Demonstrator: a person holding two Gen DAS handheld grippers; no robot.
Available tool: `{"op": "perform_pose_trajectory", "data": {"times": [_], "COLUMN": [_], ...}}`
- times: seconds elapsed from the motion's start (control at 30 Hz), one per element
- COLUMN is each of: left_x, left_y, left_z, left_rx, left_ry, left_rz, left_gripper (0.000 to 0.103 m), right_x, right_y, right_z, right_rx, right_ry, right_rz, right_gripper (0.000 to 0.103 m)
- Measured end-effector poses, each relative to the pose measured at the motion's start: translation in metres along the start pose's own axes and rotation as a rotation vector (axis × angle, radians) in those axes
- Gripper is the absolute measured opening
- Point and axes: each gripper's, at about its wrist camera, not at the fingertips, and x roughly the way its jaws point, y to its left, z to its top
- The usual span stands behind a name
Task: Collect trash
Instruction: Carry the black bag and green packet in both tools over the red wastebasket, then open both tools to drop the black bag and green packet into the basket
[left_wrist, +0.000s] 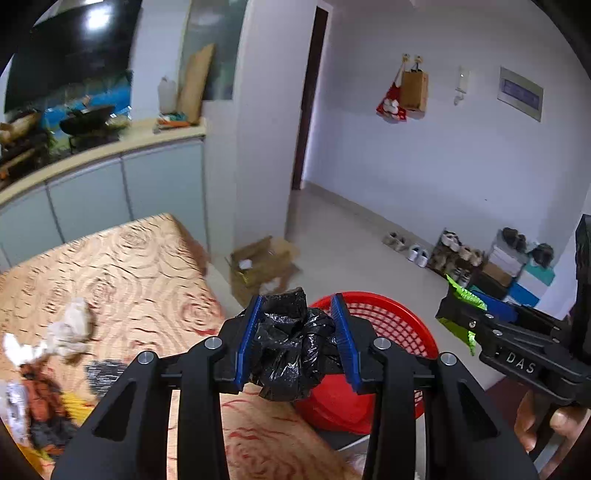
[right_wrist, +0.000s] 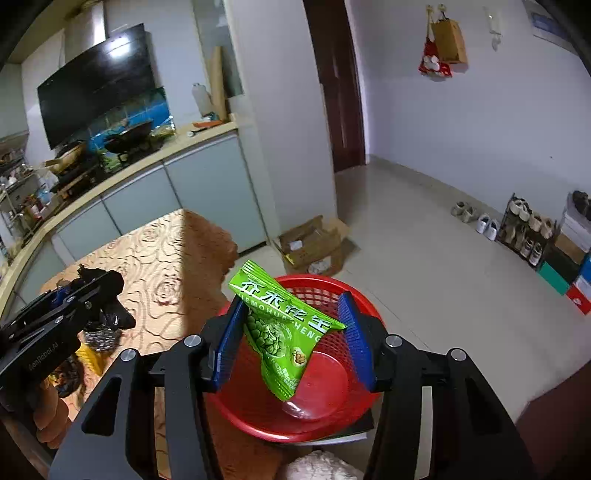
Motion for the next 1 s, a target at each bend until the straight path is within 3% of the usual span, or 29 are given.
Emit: {"op": "perform_pose_trajectory", "data": {"times": [0.37,1.0], "left_x": [0.047,0.080], "left_y": [-0.019,-0.036], "left_z": [-0.007,-0.004], "left_rx": [0.011,0.021], "left_ry": [0.065,0.101], "left_rz": [-0.074,-0.140], "left_gripper": [0.037,0.042], "right_x": [0.027,0.063], "right_y": [-0.022,-0.029], "right_z": [-0.009,-0.021], "right_rx": [0.015,0.012], "right_ry": [0.063,0.140], "right_rz": [-0.058,-0.035], "right_gripper": [0.050,0.050]}}
